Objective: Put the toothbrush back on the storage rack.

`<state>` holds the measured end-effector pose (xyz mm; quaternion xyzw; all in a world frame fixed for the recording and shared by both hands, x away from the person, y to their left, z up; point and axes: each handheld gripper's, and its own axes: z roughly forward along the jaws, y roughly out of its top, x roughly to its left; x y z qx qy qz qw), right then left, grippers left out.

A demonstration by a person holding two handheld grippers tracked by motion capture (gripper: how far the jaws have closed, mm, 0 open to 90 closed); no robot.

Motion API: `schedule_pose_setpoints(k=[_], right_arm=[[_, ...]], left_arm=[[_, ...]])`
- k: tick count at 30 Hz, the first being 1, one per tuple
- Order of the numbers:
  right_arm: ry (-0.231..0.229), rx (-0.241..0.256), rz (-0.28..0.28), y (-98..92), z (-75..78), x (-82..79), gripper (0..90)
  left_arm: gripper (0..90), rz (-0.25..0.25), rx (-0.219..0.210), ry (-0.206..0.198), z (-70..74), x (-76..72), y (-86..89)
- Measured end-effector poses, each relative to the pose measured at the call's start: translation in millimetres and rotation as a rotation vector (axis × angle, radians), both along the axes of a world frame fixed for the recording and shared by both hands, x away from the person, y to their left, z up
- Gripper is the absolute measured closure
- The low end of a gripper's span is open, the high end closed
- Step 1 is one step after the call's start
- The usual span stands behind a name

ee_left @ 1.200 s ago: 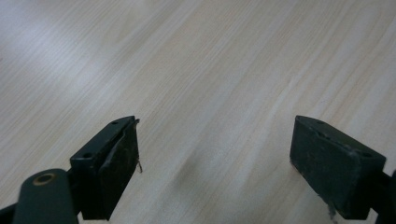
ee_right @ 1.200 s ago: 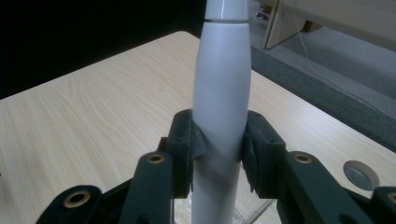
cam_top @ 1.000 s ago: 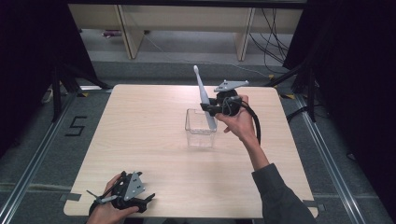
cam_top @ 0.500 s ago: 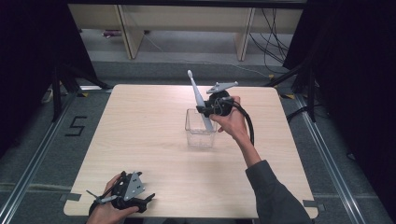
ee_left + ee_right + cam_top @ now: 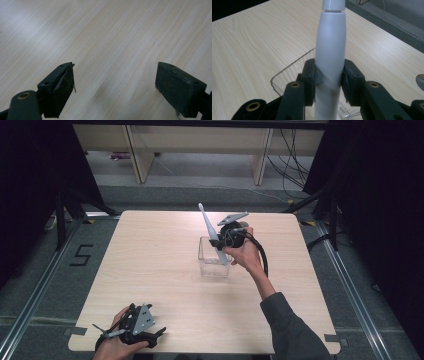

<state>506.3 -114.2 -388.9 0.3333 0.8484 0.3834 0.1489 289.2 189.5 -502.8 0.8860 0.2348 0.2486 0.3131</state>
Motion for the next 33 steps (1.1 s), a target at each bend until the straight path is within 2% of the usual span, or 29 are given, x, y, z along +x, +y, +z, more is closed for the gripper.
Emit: schedule_pose_setpoints(k=[4,6,8,9,10,11,12,13,14,16,19,21,24,25,28,29,33], right_arm=[[0.004,-0.014,0.008,2.8,-2.6,2.1,66.9],[-0.013,-0.011,0.017,4.6,-6.2,4.3,66.9],[0.012,-0.019,0.016,6.1,-7.2,4.8,66.9],[0.003,-0.034,0.019,6.2,-8.5,6.2,66.9],[0.015,-0.031,0.021,7.0,-9.5,6.5,66.9],[0.011,-0.031,0.019,8.0,-11.2,7.1,66.9],[-0.015,-0.033,0.017,8.6,-12.9,8.6,66.9],[0.02,-0.039,0.013,8.8,-11.5,7.2,66.9],[0.001,-0.041,0.02,10.2,-14.3,8.4,66.9],[0.025,-0.05,0.025,11.2,-14.8,8.6,66.9],[0.031,-0.059,0.023,13.1,-18.1,10.1,67.0],[0.011,-0.06,0.017,14.1,-21.0,11.7,66.9],[0.03,-0.079,0.028,14.2,-22.1,12.7,66.9],[0.012,-0.081,0.027,14.9,-24.4,13.5,66.9],[0.048,-0.081,0.021,15.7,-25.0,13.1,66.9],[0.037,-0.089,0.018,16.1,-27.6,13.8,66.9],[0.056,-0.11,0.015,16.2,-31.5,15.2,66.9]], left_arm=[[15.1,0.005,-0.005,-0.004,-0.3,-0.1,-0.4],[15.1,0.0,-0.001,-0.002,0.1,-0.1,-0.1],[15.1,0.0,0.0,-0.002,0.1,0.0,0.1],[15.1,0.0,0.0,-0.002,0.2,-0.1,0.1],[15.1,-0.001,0.001,-0.001,0.3,-0.2,0.1],[15.1,-0.002,0.001,-0.001,0.3,-0.2,0.1],[15.0,-0.002,0.001,0.0,0.2,-0.1,0.1],[15.1,-0.002,0.002,0.0,0.0,-0.1,-0.1],[15.0,-0.003,0.002,0.0,-0.1,-0.1,-0.2],[15.1,-0.003,0.003,0.001,0.1,-0.2,-0.2],[15.1,-0.001,0.001,-0.001,0.5,-0.3,0.0],[15.0,0.0,0.001,-0.003,0.5,-0.2,0.1],[15.1,-0.002,0.001,-0.002,0.6,-0.3,0.0],[15.1,0.0,0.0,-0.003,0.5,-0.3,-0.1],[15.1,-0.001,0.001,-0.002,0.5,-0.3,0.0],[15.1,0.002,-0.002,-0.004,0.3,-0.3,-0.2],[15.1,0.002,0.0,-0.004,0.3,-0.3,-0.2]])
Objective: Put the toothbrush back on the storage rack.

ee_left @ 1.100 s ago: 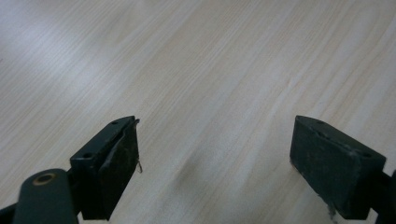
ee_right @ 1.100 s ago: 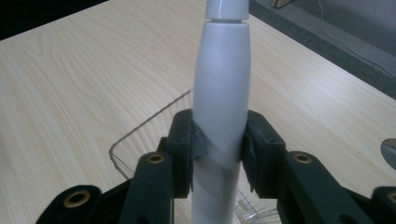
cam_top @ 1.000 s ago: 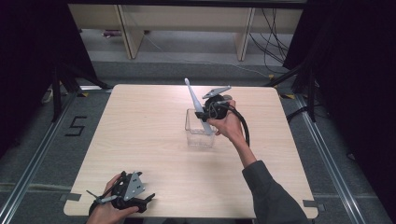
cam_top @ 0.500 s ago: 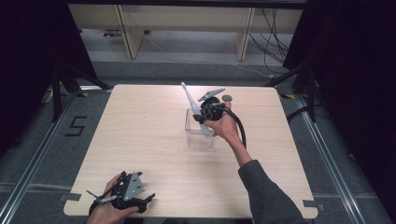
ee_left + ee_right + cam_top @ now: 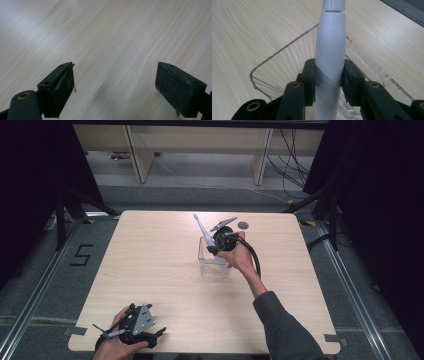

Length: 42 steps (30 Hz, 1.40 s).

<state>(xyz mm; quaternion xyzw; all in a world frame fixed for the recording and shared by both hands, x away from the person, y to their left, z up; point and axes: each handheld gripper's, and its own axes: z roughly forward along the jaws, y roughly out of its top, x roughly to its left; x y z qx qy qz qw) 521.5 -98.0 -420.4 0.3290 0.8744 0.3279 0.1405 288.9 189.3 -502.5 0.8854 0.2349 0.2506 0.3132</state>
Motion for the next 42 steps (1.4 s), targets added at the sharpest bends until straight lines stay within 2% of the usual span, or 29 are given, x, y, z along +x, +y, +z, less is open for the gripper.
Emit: schedule_pose_setpoints(k=[2,3,5,8,9,10,11,13,14,15,16,19,21,23,24,27,30,33,34,35,36,39,42], right_arm=[[0.032,0.008,-0.028,0.7,-1.2,-0.9,66.9],[0.029,0.019,-0.027,1.5,-3.7,0.2,66.9],[0.025,-0.007,-0.016,0.5,-4.7,1.4,66.9],[0.03,-0.013,-0.008,2.2,-6.1,0.9,66.9],[0.016,-0.018,0.002,2.2,-7.0,1.1,66.9],[0.03,-0.006,-0.011,3.7,-8.1,0.6,66.9],[0.022,-0.024,0.001,3.0,-7.6,0.9,66.9],[0.042,-0.023,-0.004,4.3,-7.6,0.1,66.9],[0.027,-0.027,0.013,4.2,-9.0,1.4,66.9],[0.027,-0.026,0.003,5.0,-9.7,1.6,66.9],[0.075,-0.041,-0.042,6.3,-7.4,-2.3,66.9],[0.075,-0.048,-0.035,7.3,-9.6,-1.1,66.9],[0.079,-0.041,-0.008,8.1,-10.4,-1.1,66.8],[0.065,-0.054,0.004,8.3,-11.2,0.6,66.8],[0.092,-0.05,-0.022,9.7,-11.2,-1.4,66.8],[0.081,-0.062,-0.023,9.9,-12.0,-0.4,66.7],[0.072,-0.067,0.009,9.2,-12.0,1.6,66.6],[0.097,-0.064,-0.019,9.5,-11.7,-0.1,66.5],[0.083,-0.064,-0.003,9.0,-12.2,1.0,66.3],[0.099,-0.059,-0.026,9.5,-12.1,0.0,66.1],[0.087,-0.051,0.005,8.5,-13.1,1.3,65.9],[0.099,-0.045,-0.034,7.5,-9.1,-0.9,63.4],[0.075,-0.042,-0.029,5.2,-5.2,-2.8,60.3]], left_arm=[[15.1,-0.002,-0.001,0.001,0.1,0.0,0.2],[15.1,-0.002,-0.001,0.001,0.1,0.0,0.2],[15.1,0.001,0.002,-0.002,0.0,0.1,0.1],[15.1,-0.003,0.0,0.002,0.1,-0.1,0.1],[15.1,-0.003,0.0,0.002,0.1,-0.1,0.1],[15.1,-0.003,0.0,0.002,0.1,-0.1,0.1],[15.1,-0.003,0.001,0.002,0.2,-0.1,0.0],[15.1,0.0,0.002,-0.001,0.0,0.0,-0.1],[15.1,-0.004,0.002,0.003,0.2,0.0,0.1],[15.1,-0.003,0.0,0.003,0.0,0.0,0.0],[15.1,-0.004,0.001,0.003,0.0,0.0,0.0],[15.1,-0.004,0.001,0.003,0.0,0.0,0.0],[15.0,-0.005,0.002,0.003,0.0,0.0,0.0],[15.1,-0.005,0.001,0.003,-0.1,-0.1,-0.1],[15.1,-0.005,0.001,0.003,0.0,0.0,-0.2],[15.1,-0.005,0.002,0.004,0.0,-0.1,-0.2],[15.1,-0.006,0.003,0.003,0.1,-0.3,-0.3],[15.1,-0.005,0.001,0.004,-0.1,-0.1,-0.3],[15.0,-0.005,0.001,0.005,-0.3,-0.1,-0.3],[15.1,-0.005,0.001,0.005,-0.3,-0.1,-0.4],[15.1,-0.006,0.0,0.005,-0.3,-0.2,-0.5],[15.1,-0.006,0.003,0.004,0.1,-0.1,-0.1],[15.1,-0.005,0.002,0.004,-0.1,-0.2,-0.2]])
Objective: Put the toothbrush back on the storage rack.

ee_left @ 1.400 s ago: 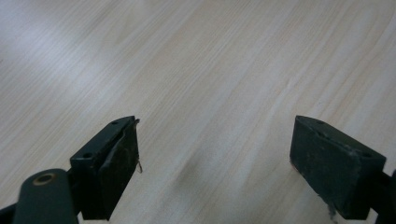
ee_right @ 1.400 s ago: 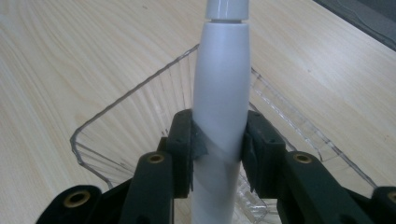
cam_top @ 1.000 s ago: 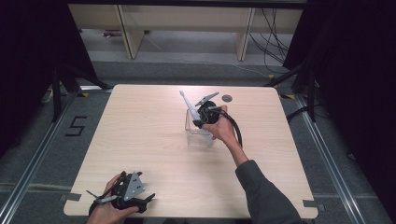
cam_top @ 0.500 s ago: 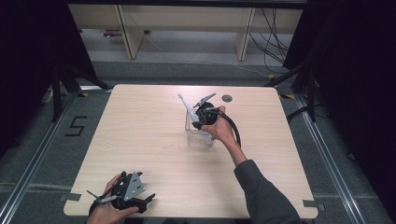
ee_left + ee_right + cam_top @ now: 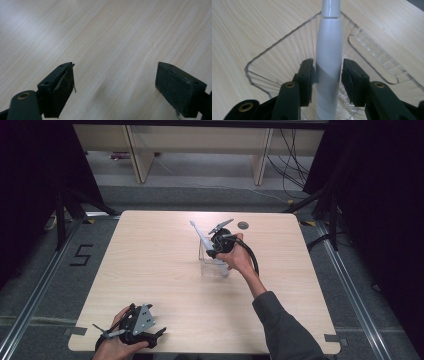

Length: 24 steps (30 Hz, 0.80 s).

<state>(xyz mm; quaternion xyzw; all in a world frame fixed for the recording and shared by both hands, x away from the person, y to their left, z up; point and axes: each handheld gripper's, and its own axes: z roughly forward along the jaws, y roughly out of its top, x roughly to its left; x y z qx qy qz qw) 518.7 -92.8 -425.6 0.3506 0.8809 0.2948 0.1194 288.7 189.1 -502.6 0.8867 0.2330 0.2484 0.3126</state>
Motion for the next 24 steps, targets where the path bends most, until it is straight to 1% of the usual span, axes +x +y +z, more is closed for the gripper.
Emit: schedule_pose_setpoints(k=[2,3,4,5,6,7,8,9,10,11,12,14,15,16,17,18,19,20,21,22,23,24], right_arm=[[-0.021,0.0,0.004,-2.3,3.6,-1.1,57.4],[-0.013,0.003,-0.015,-3.0,5.7,-3.2,56.9],[-0.021,0.011,-0.002,-4.1,6.1,-3.4,56.2],[-0.018,0.011,-0.004,-4.4,8.1,-4.7,55.7],[-0.06,0.014,0.039,-6.9,7.6,-2.5,54.6],[-0.062,0.019,0.023,-7.2,9.4,-4.3,53.2],[-0.052,0.025,0.022,-7.5,11.2,-5.6,52.9],[-0.065,0.027,0.024,-8.3,12.2,-6.3,52.9],[-0.101,0.027,0.051,-9.0,11.6,-5.3,52.8],[-0.067,0.043,0.027,-8.3,13.6,-8.4,52.8],[-0.062,0.036,0.022,-8.9,15.7,-10.0,52.5],[-0.062,0.039,0.018,-9.0,17.4,-12.1,51.5],[-0.06,0.042,0.017,-8.8,17.9,-13.0,51.3],[-0.064,0.043,0.026,-8.9,17.7,-13.3,50.7],[-0.081,0.044,0.023,-8.7,16.9,-13.7,50.1],[-0.063,0.048,0.023,-9.0,18.6,-14.8,49.6],[-0.085,0.046,0.043,-10.1,18.7,-14.0,48.8],[-0.068,0.057,0.021,-10.2,19.9,-16.4,47.2],[-0.076,0.067,0.009,-9.4,19.0,-17.6,46.2],[-0.07,0.06,0.018,-11.0,20.9,-18.3,45.5],[-0.064,0.067,0.015,-11.1,21.3,-19.6,44.7],[-0.077,0.065,0.028,-12.1,21.7,-20.0,44.1]], left_arm=[[15.1,0.0,0.0,0.001,0.0,-0.1,-0.3],[15.1,-0.001,0.0,0.001,0.0,-0.1,-0.3],[15.1,-0.001,0.0,0.001,0.0,-0.1,-0.3],[15.1,-0.001,0.001,0.001,-0.1,0.0,-0.2],[15.1,0.006,-0.001,0.012,-0.6,-0.4,-0.2],[15.1,0.006,0.0,0.011,-0.7,-0.1,-0.1],[15.1,0.006,0.004,-0.007,-0.6,0.3,-0.1],[15.1,0.005,0.005,-0.007,-0.5,0.3,-0.1],[15.0,0.005,0.004,-0.007,-0.5,0.2,-0.1],[15.1,0.011,0.001,0.005,-0.8,-0.4,-0.4],[15.1,0.011,0.001,0.004,-0.8,-0.3,-0.5],[15.1,0.011,0.0,0.005,-0.9,-0.5,-0.6],[15.1,0.006,0.003,-0.005,-0.6,-0.2,-0.5],[15.0,0.011,-0.001,0.005,-0.9,-0.8,-0.6],[15.1,0.009,0.0,0.005,-0.7,-0.5,-0.5],[15.1,0.012,-0.001,0.005,-0.9,-0.5,-0.6],[15.1,0.006,0.003,-0.006,-0.5,0.0,-0.3],[15.1,0.002,0.002,-0.001,-0.3,0.1,-0.1],[15.1,0.0,0.003,0.002,-0.1,0.0,0.0],[15.1,-0.001,0.002,0.002,-0.2,0.2,0.0],[15.1,0.0,0.001,0.003,-0.2,0.2,0.0],[15.1,0.0,0.002,0.003,-0.3,0.1,-0.1]])
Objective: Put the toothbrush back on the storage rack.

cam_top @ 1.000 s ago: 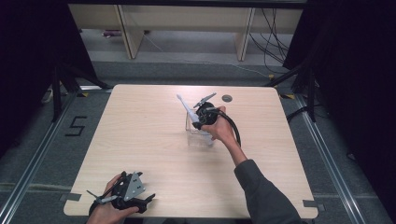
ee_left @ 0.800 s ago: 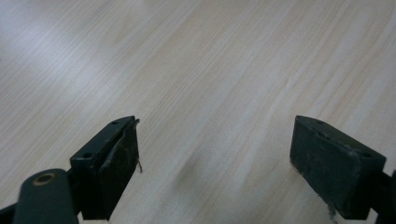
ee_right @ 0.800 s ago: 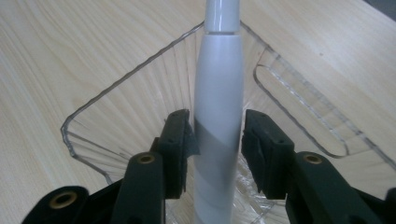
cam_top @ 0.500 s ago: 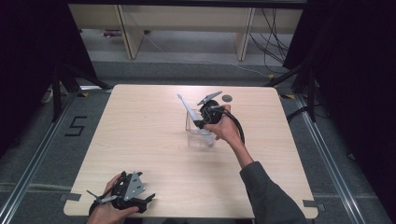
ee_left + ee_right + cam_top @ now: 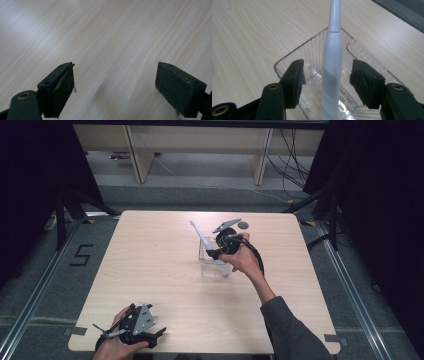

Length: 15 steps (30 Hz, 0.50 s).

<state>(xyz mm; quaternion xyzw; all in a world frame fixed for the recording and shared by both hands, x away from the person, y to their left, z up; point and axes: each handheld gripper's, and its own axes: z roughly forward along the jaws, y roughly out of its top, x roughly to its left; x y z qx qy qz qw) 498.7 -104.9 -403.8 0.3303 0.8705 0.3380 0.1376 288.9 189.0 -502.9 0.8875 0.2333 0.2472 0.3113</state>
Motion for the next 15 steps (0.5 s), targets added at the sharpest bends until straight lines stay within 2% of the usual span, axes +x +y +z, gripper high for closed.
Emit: schedule_pose_setpoints(k=[1,4,7,8,11,12,13,15], right_arm=[[0.015,0.01,-0.013,-0.2,0.9,-1.9,43.8],[0.0,0.013,-0.002,-2.3,2.8,-5.2,42.9],[0.0,0.03,-0.027,-3.7,3.8,-9.0,42.5],[0.014,0.027,-0.017,-4.8,5.3,-10.2,42.5],[-0.009,0.028,0.005,-8.0,6.1,-11.2,42.4],[0.015,0.034,-0.016,-8.4,7.3,-14.2,42.4],[-0.029,0.026,0.027,-9.8,5.9,-11.0,42.2],[-0.051,0.029,0.032,-11.6,6.2,-11.4,41.8]], left_arm=[[15.1,-0.001,0.002,-0.001,0.1,0.0,0.0],[15.1,0.004,-0.001,0.009,-0.3,-0.3,-0.2],[15.1,0.004,-0.001,0.008,-0.4,-0.5,-0.3],[15.1,0.005,-0.002,0.01,-0.4,-0.4,-0.3],[15.1,0.005,-0.001,0.01,-0.4,-0.5,-0.2],[15.1,0.0,0.002,-0.001,0.0,0.0,-0.1],[15.1,0.005,-0.002,0.009,-0.4,-0.4,-0.2],[15.1,0.006,-0.001,0.009,-0.4,-0.5,-0.3]])
